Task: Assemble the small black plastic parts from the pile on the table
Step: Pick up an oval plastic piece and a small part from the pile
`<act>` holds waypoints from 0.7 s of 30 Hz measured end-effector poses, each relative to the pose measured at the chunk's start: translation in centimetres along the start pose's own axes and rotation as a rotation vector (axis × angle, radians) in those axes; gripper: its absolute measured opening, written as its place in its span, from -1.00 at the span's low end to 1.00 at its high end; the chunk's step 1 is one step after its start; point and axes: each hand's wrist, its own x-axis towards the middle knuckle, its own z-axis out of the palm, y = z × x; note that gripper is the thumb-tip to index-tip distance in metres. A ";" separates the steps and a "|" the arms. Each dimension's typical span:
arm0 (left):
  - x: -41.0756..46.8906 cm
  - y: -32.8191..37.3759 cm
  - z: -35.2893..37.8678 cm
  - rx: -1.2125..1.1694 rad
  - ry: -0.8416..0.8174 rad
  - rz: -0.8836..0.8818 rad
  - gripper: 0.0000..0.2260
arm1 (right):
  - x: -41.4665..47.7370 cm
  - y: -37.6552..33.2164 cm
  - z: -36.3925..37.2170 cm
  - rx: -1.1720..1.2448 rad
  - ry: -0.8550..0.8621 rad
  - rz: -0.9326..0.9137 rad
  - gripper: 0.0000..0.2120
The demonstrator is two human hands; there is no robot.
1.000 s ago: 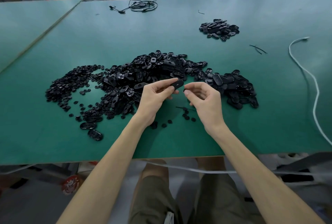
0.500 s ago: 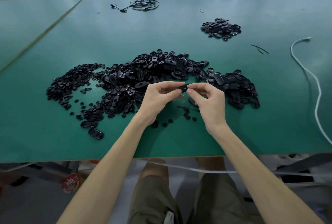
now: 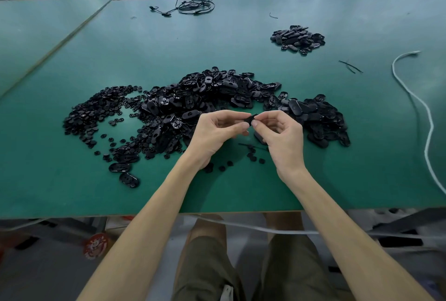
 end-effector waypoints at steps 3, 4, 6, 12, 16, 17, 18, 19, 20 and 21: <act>0.0 -0.1 0.0 -0.002 -0.004 -0.002 -0.80 | -0.1 0.0 0.0 -0.016 -0.002 -0.001 -0.87; 0.0 -0.1 0.0 -0.004 -0.004 -0.003 -0.80 | -0.1 0.0 0.0 -0.027 -0.003 -0.001 -0.87; 0.0 -0.2 0.0 -0.004 0.000 -0.001 -0.79 | -0.1 0.0 0.1 -0.058 -0.003 -0.006 -0.87; 0.3 -0.6 -0.3 -0.014 0.060 0.006 -0.81 | -0.5 -0.5 0.3 -0.197 -0.098 -0.114 -0.81; 0.5 -0.9 -0.4 -0.022 0.120 0.011 -0.86 | -0.6 -0.8 0.8 -0.254 -0.210 -0.140 -0.66; 0.5 -1.0 -0.4 -0.017 0.126 0.013 -0.86 | -0.6 -0.8 0.8 -0.258 -0.220 -0.142 -0.65; 0.5 -1.0 -0.4 -0.011 0.131 0.013 -0.86 | -0.6 -0.8 0.8 -0.260 -0.229 -0.145 -0.64; 0.5 -1.0 -0.4 -0.005 0.133 0.012 -0.87 | -0.6 -0.7 0.7 -0.261 -0.236 -0.146 -0.64; 0.5 -1.0 -0.3 -0.001 0.134 0.011 -0.87 | -0.6 -0.7 0.7 -0.262 -0.241 -0.148 -0.64; 0.5 -1.0 -0.3 0.002 0.134 0.009 -0.87 | -0.6 -0.7 0.7 -0.264 -0.242 -0.151 -0.65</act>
